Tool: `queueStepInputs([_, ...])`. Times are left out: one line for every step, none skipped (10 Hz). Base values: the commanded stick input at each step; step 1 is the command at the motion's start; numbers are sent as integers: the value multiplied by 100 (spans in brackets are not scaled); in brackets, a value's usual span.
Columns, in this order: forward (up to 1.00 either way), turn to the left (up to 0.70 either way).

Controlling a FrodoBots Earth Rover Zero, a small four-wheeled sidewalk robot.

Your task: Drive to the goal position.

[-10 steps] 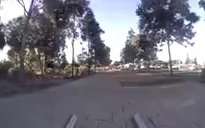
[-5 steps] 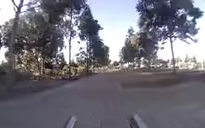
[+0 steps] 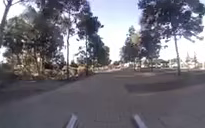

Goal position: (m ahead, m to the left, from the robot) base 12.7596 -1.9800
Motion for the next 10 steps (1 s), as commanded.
queueStepInputs([100, 0])
queueStepInputs([100, 0])
queueStepInputs([100, 0])
queueStepInputs([100, 0])
queueStepInputs([100, -27])
queueStepInputs([100, -27])
queueStepInputs([100, -27])
queueStepInputs([100, -27])
queueStepInputs([100, -27])
queueStepInputs([100, -27])
